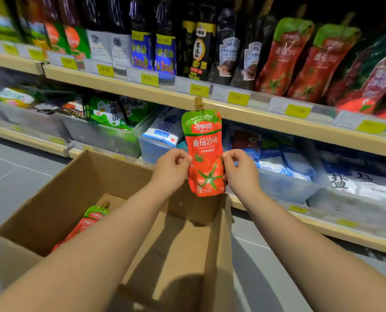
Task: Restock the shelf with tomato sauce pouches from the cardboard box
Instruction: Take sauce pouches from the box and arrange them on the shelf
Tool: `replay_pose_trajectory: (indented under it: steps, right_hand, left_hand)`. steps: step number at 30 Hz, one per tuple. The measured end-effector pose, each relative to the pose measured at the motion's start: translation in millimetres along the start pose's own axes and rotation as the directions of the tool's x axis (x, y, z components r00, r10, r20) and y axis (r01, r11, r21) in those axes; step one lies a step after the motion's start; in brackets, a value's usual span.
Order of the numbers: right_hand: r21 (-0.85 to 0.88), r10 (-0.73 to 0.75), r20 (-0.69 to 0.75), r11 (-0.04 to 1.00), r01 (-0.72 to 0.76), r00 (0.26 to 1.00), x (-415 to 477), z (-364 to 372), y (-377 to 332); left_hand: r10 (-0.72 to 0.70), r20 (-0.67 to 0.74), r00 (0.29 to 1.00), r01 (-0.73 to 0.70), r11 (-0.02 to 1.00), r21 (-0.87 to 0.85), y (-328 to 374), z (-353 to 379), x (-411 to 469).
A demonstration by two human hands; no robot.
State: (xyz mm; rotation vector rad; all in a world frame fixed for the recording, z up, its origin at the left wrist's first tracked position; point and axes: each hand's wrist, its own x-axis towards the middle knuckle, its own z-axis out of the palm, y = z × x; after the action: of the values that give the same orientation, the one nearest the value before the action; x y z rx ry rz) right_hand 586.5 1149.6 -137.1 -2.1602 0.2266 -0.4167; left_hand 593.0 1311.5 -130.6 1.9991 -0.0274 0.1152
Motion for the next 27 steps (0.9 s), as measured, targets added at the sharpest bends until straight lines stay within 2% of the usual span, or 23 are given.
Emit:
replay_pose_trajectory:
  steps: [2,5,8,10,13,15,17,19,20,23,27]
  right_hand:
    - [0.013,-0.035,-0.045,0.999,0.036,0.998,7,-18,1]
    - [0.043,-0.089,-0.143,0.994,0.096,0.986,20,-47,3]
    - [0.048,-0.136,-0.273,0.987,0.155,0.952,37,-80,0]
    - [0.043,-0.206,-0.355,0.971,0.236,0.912,50,-105,-1]
    - [-0.019,-0.359,-0.461,0.918,0.395,0.812,73,-138,-7]
    - [-0.059,-0.413,-0.486,0.895,0.443,0.770,90,-158,-11]
    - [-0.091,-0.450,-0.476,0.879,0.467,0.755,106,-171,-16]
    - [-0.117,-0.475,-0.438,0.872,0.476,0.763,122,-183,-18]
    - [-0.130,-0.471,-0.409,0.878,0.461,0.782,129,-186,-18]
    - [-0.141,-0.366,-0.357,0.931,0.338,0.859,147,-191,-11]
    - [-0.137,-0.199,-0.303,0.977,0.163,0.932,158,-193,3]
  left_hand:
    - [0.037,-0.026,0.999,-0.036,0.998,0.047,16,13,4]
    - [0.165,-0.062,0.984,-0.155,0.978,0.139,49,34,18]
    - [0.251,-0.077,0.965,-0.241,0.963,0.119,90,56,37]
    - [0.300,-0.062,0.952,-0.297,0.953,0.053,120,72,48]
    - [0.392,-0.109,0.913,-0.391,0.920,0.033,159,88,66]
    - [0.429,-0.128,0.894,-0.427,0.903,0.046,181,99,80]
    - [0.412,-0.128,0.902,-0.419,0.908,-0.030,198,108,93]
    - [0.369,-0.094,0.925,-0.381,0.905,-0.192,213,117,102]
    - [0.355,-0.091,0.930,-0.367,0.904,-0.219,217,120,106]
    - [0.381,-0.123,0.916,-0.376,0.924,0.068,219,127,116]
    - [0.358,-0.022,0.933,-0.349,0.920,0.178,213,136,124]
